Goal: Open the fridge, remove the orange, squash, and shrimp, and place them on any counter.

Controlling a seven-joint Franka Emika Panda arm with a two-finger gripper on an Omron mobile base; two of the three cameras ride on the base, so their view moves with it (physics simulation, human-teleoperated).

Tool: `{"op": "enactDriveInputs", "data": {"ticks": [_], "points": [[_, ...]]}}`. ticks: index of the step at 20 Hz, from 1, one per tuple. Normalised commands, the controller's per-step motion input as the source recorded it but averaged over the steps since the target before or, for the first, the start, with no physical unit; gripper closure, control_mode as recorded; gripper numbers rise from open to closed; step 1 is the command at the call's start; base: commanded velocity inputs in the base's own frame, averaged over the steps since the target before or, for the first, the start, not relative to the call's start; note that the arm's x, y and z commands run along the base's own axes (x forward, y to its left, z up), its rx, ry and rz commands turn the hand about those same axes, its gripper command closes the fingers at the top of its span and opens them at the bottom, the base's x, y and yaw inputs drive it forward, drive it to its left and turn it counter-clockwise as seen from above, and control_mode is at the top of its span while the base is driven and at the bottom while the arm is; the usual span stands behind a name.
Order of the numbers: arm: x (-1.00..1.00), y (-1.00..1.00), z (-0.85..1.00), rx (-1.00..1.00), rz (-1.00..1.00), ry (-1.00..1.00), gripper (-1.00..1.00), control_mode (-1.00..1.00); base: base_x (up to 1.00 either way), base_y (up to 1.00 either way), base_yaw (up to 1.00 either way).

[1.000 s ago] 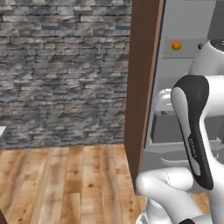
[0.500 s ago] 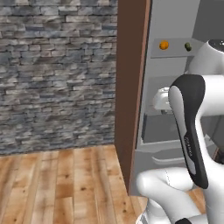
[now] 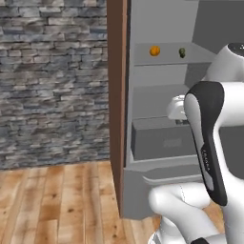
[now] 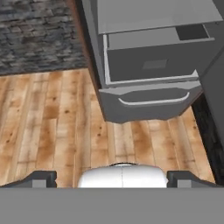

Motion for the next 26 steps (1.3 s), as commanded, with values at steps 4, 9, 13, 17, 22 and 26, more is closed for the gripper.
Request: {"op": "enactDriveInputs", "data": {"ticks": [4, 9, 13, 17, 22, 26], "points": [[0.00, 0.00, 0.00, 0.00, 0.00, 0.00, -1.00, 1.00, 0.68, -0.44, 0.00], [0.00, 0.00, 0.00, 0.00, 0.00, 0.00, -1.00, 1.00, 0.71, -0.26, 0.00], [0.00, 0.00, 0.00, 0.00, 0.00, 0.00, -1.00, 1.00, 0.51, -0.46, -0.03], [0.00, 0.00, 0.00, 0.00, 0.00, 0.00, -1.00, 1.00, 0.42, -0.46, -0.07], [0.00, 0.00, 0.00, 0.00, 0.00, 0.00, -1.00, 1.00, 0.68, -0.08, -0.09], [0.00, 0.00, 0.00, 0.00, 0.00, 0.00, -1.00, 1.00, 0.53, -0.10, -0.09]]}}
